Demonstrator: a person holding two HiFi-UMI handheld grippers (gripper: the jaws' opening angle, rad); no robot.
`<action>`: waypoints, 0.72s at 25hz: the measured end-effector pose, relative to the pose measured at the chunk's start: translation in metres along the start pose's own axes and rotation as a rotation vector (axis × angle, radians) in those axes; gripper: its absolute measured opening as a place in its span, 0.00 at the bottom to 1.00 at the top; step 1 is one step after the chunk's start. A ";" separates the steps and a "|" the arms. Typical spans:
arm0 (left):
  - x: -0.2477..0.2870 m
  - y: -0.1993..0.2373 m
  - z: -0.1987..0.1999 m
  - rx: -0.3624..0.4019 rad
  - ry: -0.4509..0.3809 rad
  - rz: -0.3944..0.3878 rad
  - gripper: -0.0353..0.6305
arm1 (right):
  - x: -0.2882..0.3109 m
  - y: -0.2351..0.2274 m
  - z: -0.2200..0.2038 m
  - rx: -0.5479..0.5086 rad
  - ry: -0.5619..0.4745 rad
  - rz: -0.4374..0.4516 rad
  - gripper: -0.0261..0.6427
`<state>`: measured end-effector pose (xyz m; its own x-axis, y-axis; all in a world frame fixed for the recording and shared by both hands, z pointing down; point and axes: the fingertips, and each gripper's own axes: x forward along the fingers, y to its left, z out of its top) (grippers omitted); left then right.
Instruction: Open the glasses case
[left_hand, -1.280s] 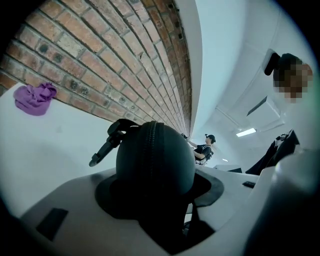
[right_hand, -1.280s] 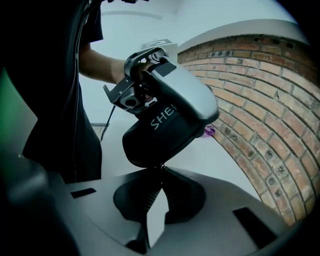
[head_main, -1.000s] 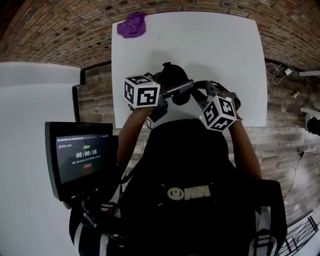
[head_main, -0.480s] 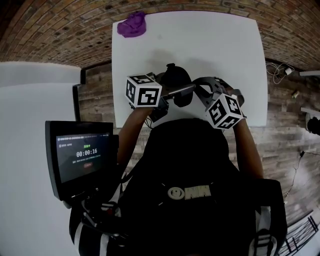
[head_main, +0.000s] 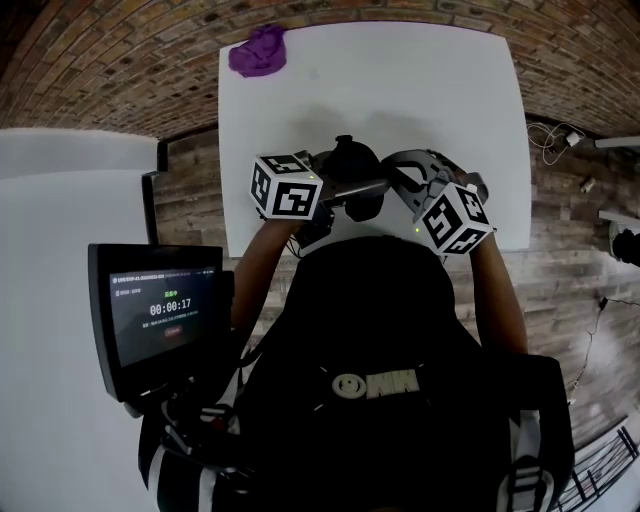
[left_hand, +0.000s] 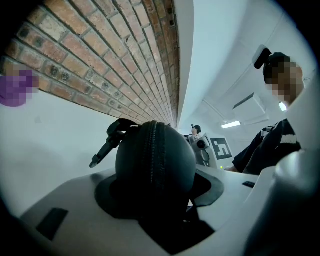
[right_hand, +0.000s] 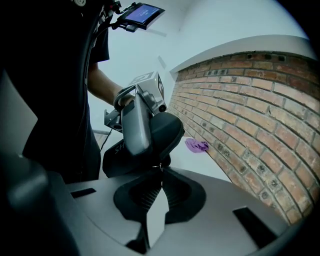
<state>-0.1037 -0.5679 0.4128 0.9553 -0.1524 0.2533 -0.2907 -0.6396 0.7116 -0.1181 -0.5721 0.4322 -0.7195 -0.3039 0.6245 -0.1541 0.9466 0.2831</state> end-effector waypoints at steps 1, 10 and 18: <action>0.000 -0.002 -0.001 0.001 0.005 -0.011 0.46 | -0.001 0.000 0.001 -0.004 -0.009 0.006 0.05; 0.003 -0.010 -0.007 0.035 0.043 -0.056 0.47 | -0.011 -0.001 0.005 0.091 -0.105 0.104 0.06; 0.012 -0.014 -0.018 0.184 0.148 -0.022 0.47 | -0.058 -0.034 0.051 0.609 -0.579 0.383 0.41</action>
<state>-0.0891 -0.5474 0.4178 0.9391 -0.0329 0.3422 -0.2421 -0.7700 0.5903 -0.1056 -0.5816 0.3492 -0.9960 -0.0123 0.0882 -0.0470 0.9143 -0.4024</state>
